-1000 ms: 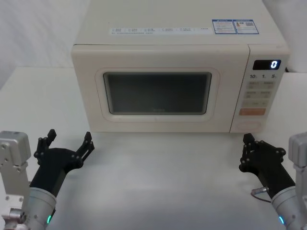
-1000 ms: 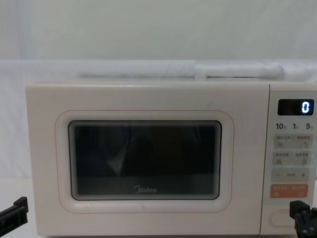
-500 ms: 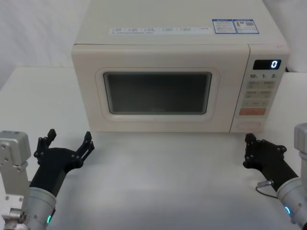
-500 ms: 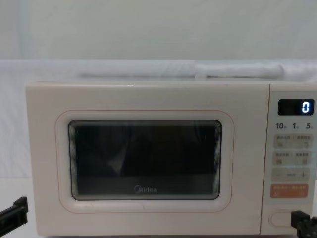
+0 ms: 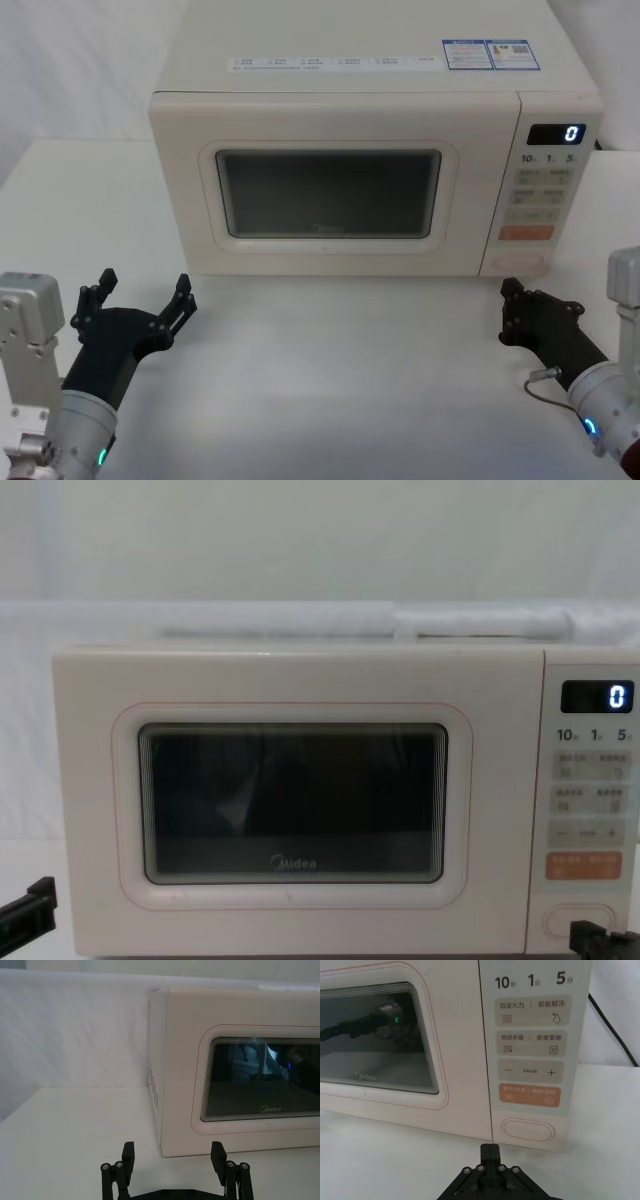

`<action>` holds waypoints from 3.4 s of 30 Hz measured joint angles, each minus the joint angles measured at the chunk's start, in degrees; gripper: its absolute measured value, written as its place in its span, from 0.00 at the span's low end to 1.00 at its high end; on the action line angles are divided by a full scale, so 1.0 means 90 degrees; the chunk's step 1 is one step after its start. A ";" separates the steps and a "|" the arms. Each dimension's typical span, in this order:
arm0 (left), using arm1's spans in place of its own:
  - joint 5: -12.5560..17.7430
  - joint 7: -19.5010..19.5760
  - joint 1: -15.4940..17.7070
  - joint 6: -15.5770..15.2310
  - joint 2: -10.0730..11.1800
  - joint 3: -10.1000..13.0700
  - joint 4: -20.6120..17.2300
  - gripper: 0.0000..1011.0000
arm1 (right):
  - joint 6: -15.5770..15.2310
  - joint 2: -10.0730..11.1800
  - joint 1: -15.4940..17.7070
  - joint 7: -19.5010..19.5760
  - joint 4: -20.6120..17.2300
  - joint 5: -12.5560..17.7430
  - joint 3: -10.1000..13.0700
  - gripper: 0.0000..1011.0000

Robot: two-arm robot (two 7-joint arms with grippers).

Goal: Press the button to open the microwave door with one hand; close the microwave door with the other hand.

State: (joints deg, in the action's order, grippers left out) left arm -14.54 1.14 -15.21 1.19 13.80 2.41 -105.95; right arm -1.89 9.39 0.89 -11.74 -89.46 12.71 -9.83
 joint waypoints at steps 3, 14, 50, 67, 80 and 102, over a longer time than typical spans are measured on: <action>0.0000 0.0000 0.0000 0.0000 0.0000 0.0000 0.0000 0.99 | -0.0019 -0.0003 -0.0077 -0.0017 0.0085 0.0056 -0.0014 0.00; 0.0000 0.0000 0.0000 0.0000 0.0000 0.0000 0.0000 0.99 | -0.0031 -0.0052 -0.0287 -0.0018 0.0335 0.0166 -0.0102 0.00; 0.0000 0.0000 0.0000 0.0000 0.0000 0.0000 0.0000 0.99 | -0.0097 -0.0092 -0.0727 0.0238 0.0824 -0.0007 0.0029 0.00; 0.0000 0.0000 0.0000 0.0000 0.0000 0.0000 0.0000 0.99 | -0.0020 -0.0159 -0.0914 0.0238 0.1117 -0.0048 0.0073 0.00; 0.0000 0.0000 0.0000 0.0000 0.0000 0.0000 0.0000 0.99 | 0.0024 -0.0226 -0.1032 0.0231 0.1271 -0.0083 0.0058 0.00; 0.0000 0.0000 0.0000 0.0000 0.0000 0.0000 0.0000 0.99 | 0.0020 -0.0283 -0.1076 0.0348 0.1313 -0.0266 0.0099 0.00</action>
State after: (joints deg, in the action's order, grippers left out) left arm -14.54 1.14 -15.21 1.19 13.81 2.41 -105.95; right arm -1.71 6.84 -8.79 -8.61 -77.65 10.31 -8.94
